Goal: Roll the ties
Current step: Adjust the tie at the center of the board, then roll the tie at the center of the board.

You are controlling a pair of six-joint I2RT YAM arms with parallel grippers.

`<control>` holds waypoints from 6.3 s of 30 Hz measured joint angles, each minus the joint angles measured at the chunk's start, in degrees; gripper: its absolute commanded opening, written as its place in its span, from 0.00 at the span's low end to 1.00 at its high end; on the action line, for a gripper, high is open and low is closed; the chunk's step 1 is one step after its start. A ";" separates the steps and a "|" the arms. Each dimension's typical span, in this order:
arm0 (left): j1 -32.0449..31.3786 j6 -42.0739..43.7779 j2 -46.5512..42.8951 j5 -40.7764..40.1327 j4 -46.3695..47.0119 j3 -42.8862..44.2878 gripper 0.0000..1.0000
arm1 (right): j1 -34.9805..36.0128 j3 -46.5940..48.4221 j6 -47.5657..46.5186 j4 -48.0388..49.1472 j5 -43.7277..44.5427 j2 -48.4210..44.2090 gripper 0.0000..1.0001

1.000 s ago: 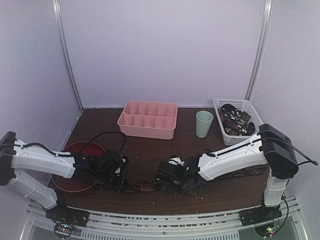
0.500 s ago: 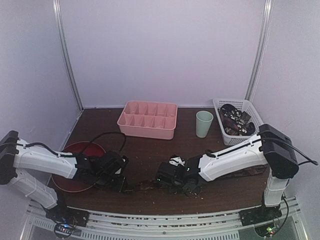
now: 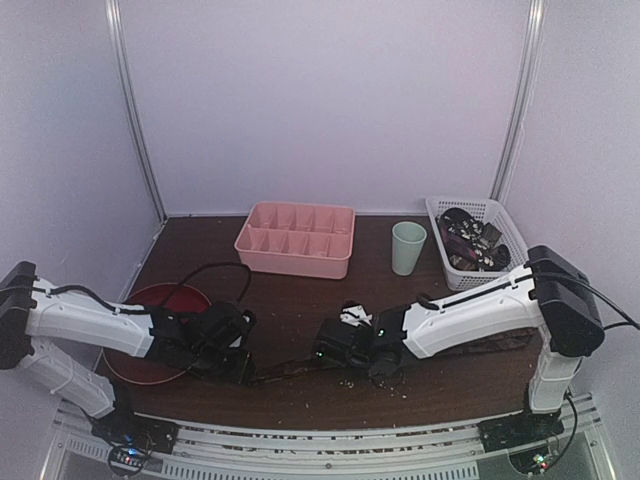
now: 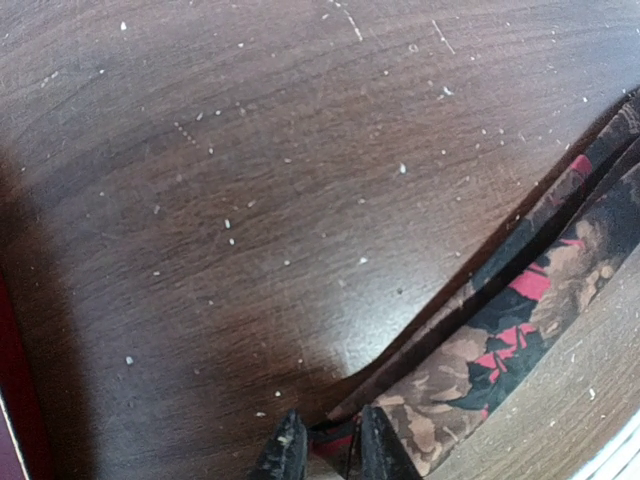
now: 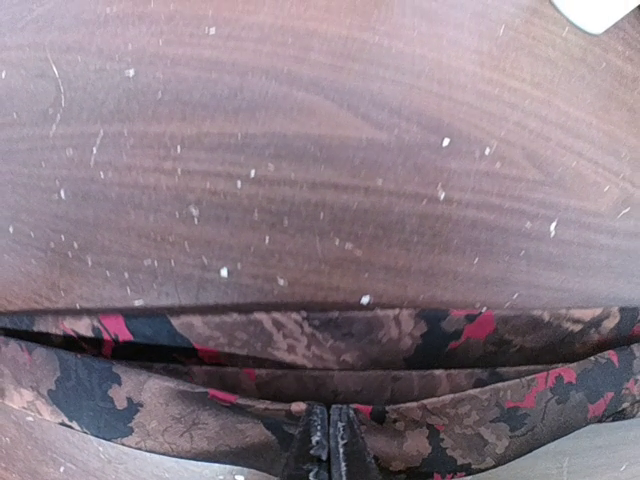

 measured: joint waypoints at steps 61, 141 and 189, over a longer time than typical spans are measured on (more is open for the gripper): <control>5.62 -2.47 -3.34 12.02 7.04 -5.84 0.10 | -11.13 -20.92 1.20 15.63 -5.49 -11.19 0.17; 12.92 -2.32 3.80 5.03 2.36 1.31 0.00 | -15.43 -33.00 11.10 11.52 -2.36 -31.36 0.17; 13.68 -1.11 7.63 10.84 13.55 0.33 0.00 | -21.90 -42.60 10.73 20.85 -5.99 -33.20 0.14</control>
